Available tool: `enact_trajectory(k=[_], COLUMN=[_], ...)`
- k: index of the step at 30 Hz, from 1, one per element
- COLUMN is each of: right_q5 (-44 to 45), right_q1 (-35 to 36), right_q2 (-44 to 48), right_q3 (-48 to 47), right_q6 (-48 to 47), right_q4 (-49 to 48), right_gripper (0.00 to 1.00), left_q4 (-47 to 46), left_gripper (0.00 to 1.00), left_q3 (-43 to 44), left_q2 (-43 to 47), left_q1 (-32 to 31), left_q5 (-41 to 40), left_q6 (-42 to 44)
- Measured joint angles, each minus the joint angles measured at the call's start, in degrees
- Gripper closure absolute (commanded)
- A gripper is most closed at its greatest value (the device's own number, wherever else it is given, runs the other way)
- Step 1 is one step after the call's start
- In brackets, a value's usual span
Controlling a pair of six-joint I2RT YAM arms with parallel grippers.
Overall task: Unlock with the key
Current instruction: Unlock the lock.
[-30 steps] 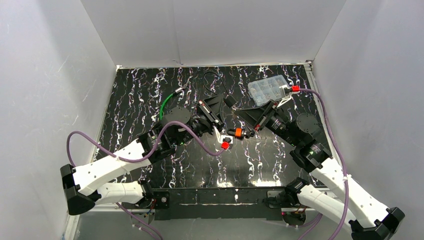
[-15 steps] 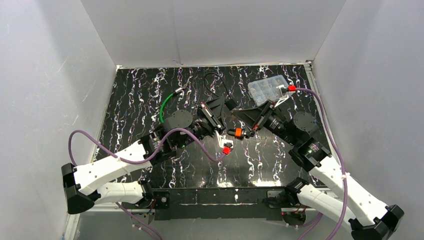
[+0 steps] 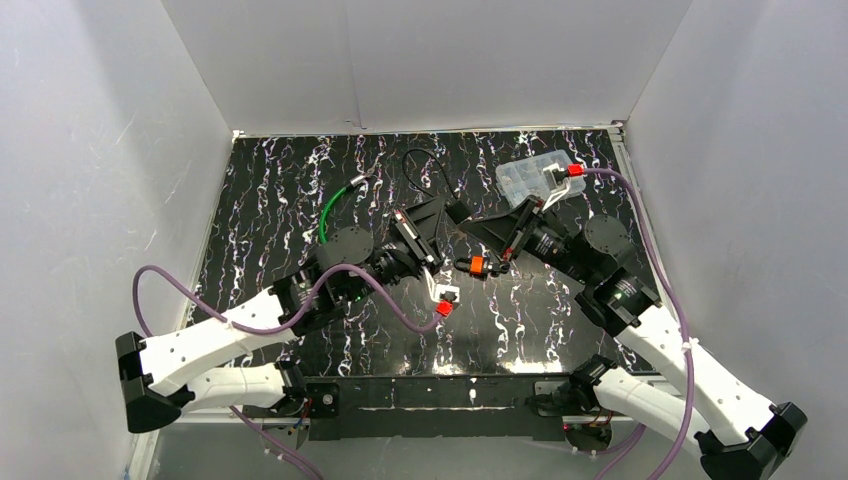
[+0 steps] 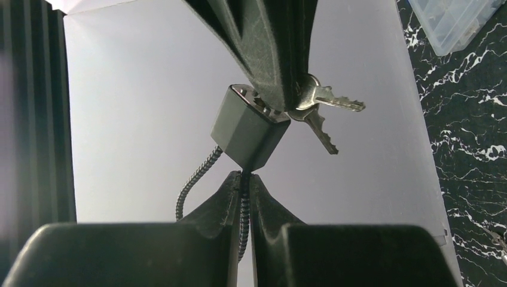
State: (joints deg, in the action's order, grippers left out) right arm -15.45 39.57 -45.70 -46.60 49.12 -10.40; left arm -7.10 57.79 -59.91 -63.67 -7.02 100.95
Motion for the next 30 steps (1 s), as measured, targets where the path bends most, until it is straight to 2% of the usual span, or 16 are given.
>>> enact_trajectory(k=[9, 10, 12, 14, 20, 21, 23, 24, 28, 30], right_q5=[-3.2, -3.3, -3.1, -2.3, -0.1, 0.3, 0.7, 0.9, 1.7, 2.0], right_q1=[0.4, 0.4, 0.4, 0.4, 0.7, 0.7, 0.7, 0.7, 0.7, 0.7], right_q2=[0.1, 0.5, 1.1, 1.9, 4.2, 4.4, 4.8, 5.0, 5.7, 6.5], right_q3=[-1.3, -1.3, -1.2, -0.8, 0.8, 1.0, 1.4, 1.5, 1.9, 2.4], right_q6=[-2.3, -2.6, -3.1, -3.7, -4.6, -4.8, -5.0, -5.1, -5.7, -6.1], right_q4=[-0.4, -0.4, -0.4, -1.1, -2.3, -2.5, -2.6, -2.6, -2.6, -2.3], right_gripper=[0.99, 0.99, 0.99, 0.99, 0.99, 0.99, 0.99, 0.99, 0.99, 0.99], left_q4=[0.8, 0.8, 0.9, 1.3, 2.8, 3.5, 4.5, 5.3, 8.2, 9.8], left_gripper=[0.99, 0.93, 0.72, 0.59, 0.45, 0.4, 0.24, 0.2, 0.17, 0.12], left_q3=[0.0, 0.0, 0.0, 0.0, 1.0, 1.1, 1.3, 1.3, 1.4, 1.6], left_q2=[2.8, 2.9, 2.9, 2.7, 1.3, 0.8, 0.4, 0.4, 0.7, 1.0], left_q1=[-1.4, -1.4, -1.5, -2.2, -4.4, -4.9, -5.3, -5.4, -5.5, -5.6], left_q5=[1.7, 2.0, 2.3, 3.8, 7.5, 8.2, 9.2, 9.5, 10.2, 10.4], left_q6=[-1.2, -1.2, -1.1, -1.1, -1.8, -1.9, -1.9, -1.9, -1.0, -0.5])
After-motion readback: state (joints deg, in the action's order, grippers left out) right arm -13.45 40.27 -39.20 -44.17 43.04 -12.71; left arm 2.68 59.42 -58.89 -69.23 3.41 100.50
